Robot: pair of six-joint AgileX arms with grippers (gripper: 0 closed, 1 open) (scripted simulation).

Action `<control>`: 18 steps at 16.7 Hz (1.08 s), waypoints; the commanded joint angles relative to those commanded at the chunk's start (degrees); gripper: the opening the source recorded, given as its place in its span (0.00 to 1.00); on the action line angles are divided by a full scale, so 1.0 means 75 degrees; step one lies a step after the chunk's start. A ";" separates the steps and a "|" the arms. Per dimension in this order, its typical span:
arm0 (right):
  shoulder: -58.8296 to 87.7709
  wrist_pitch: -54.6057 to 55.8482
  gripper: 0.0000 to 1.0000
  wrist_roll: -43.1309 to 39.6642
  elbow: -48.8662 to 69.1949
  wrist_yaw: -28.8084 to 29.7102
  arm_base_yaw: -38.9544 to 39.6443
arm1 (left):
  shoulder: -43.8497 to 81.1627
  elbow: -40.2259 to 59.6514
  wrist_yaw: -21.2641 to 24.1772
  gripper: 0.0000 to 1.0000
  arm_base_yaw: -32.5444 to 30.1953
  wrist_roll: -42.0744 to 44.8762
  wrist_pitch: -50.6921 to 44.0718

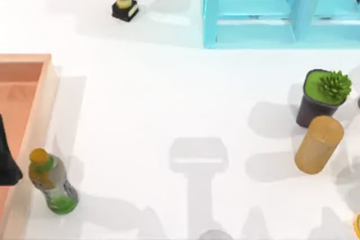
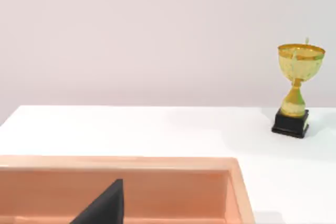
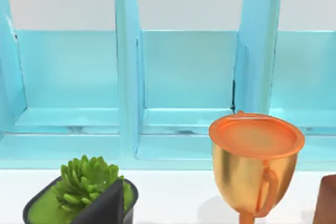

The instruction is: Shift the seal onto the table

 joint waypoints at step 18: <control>0.0000 0.0000 1.00 0.0000 0.0000 0.0000 0.0000 | 0.8839 0.6598 0.0000 1.00 0.1788 0.1922 -0.6543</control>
